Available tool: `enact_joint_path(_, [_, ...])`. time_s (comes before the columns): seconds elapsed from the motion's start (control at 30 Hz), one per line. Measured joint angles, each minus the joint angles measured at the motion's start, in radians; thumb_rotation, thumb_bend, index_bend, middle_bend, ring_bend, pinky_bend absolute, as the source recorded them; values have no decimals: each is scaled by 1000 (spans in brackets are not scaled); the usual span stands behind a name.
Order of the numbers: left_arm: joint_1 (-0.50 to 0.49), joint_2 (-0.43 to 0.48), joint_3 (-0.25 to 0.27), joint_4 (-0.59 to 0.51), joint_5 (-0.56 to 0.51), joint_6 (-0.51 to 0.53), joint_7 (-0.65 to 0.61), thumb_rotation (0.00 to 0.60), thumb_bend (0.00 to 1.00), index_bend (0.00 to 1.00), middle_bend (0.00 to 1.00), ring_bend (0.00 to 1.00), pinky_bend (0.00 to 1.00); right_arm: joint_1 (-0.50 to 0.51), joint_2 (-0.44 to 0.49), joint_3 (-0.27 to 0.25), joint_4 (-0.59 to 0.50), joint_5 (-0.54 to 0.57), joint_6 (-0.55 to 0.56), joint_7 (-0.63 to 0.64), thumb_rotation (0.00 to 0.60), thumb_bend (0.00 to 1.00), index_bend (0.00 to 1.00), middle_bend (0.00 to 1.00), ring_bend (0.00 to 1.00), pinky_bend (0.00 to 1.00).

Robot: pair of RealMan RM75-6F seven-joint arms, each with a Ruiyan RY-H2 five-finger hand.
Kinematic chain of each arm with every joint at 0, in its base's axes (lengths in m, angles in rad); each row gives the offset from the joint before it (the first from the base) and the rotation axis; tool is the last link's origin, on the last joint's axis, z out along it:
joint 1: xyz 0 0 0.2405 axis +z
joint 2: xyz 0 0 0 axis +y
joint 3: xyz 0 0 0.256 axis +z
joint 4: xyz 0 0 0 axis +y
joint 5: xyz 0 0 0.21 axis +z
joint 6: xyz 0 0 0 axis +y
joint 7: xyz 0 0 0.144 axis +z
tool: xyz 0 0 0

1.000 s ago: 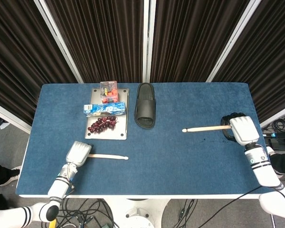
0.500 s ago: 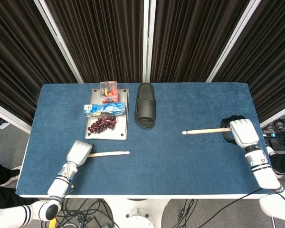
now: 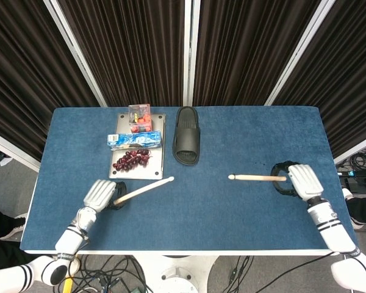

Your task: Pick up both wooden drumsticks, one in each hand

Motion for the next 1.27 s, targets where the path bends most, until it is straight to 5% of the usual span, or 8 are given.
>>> enact_joint_path(0.27, [-29, 15, -29, -1, 149, 58, -343, 600, 487, 663, 682, 804, 922, 46, -71, -19, -55, -91, -10, 246, 600, 754, 675, 605, 384, 418])
enact_joint_path(0.47, [-78, 7, -52, -10, 218, 88, -471, 600, 487, 663, 682, 802, 922, 94, -169, -10, -89, -110, -30, 278, 600, 765, 692, 610, 395, 419])
enact_joint_path(0.8, [-155, 0, -61, -37, 259, 75, -503, 600, 487, 663, 681, 802, 922, 139, -294, 51, -132, -28, -57, 178, 600, 799, 710, 616, 406, 419])
enact_joint_path(1.27, [-195, -8, -51, -38, 233, 42, -462, 600, 487, 664, 680, 802, 921, 160, -323, 66, -173, 25, -88, 91, 600, 799, 710, 615, 409, 419])
